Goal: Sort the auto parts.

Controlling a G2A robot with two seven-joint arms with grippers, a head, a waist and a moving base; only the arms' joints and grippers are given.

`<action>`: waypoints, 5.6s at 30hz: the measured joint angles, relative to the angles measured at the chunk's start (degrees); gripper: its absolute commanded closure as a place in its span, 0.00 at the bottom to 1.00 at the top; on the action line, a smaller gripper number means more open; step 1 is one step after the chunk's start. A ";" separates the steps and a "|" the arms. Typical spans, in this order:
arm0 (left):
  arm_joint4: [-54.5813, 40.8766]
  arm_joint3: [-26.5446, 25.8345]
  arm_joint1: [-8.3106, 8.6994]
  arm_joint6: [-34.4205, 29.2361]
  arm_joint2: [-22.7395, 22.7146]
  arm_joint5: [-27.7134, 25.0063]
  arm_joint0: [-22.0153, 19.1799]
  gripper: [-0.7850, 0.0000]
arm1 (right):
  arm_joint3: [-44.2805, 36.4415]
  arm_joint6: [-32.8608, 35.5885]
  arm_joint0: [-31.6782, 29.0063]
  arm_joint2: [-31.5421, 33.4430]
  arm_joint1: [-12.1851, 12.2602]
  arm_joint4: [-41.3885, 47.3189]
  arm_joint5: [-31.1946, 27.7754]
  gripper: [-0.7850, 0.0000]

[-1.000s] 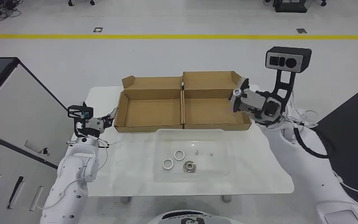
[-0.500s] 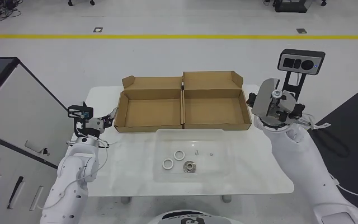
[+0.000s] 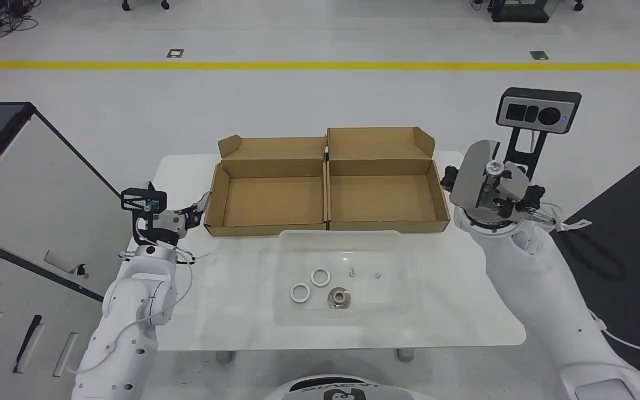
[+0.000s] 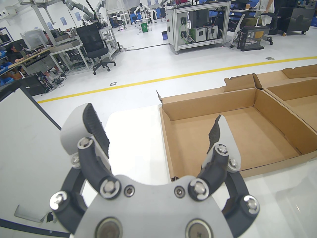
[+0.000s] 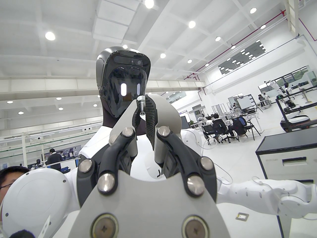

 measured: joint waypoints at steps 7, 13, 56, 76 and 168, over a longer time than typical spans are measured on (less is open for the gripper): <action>0.00 0.00 0.00 0.00 0.00 0.00 0.00 0.00 | 0.00 0.00 0.00 0.00 0.00 0.00 0.00 1.00; 0.00 0.00 0.00 0.00 0.00 0.00 0.00 0.00 | 0.20 -0.90 -0.07 0.75 0.02 -1.45 0.84 1.00; 0.00 0.00 0.00 0.00 0.00 0.00 0.00 0.00 | 24.39 10.63 25.14 -8.19 3.03 -102.80 18.91 1.00; 0.00 0.00 0.00 0.00 0.00 0.00 0.00 0.00 | 49.11 6.70 32.38 -25.38 -2.75 -110.33 21.82 1.00; 0.00 0.00 0.00 0.00 0.00 0.00 0.00 0.00 | 7.90 20.84 19.85 -19.89 5.77 -101.57 17.07 0.00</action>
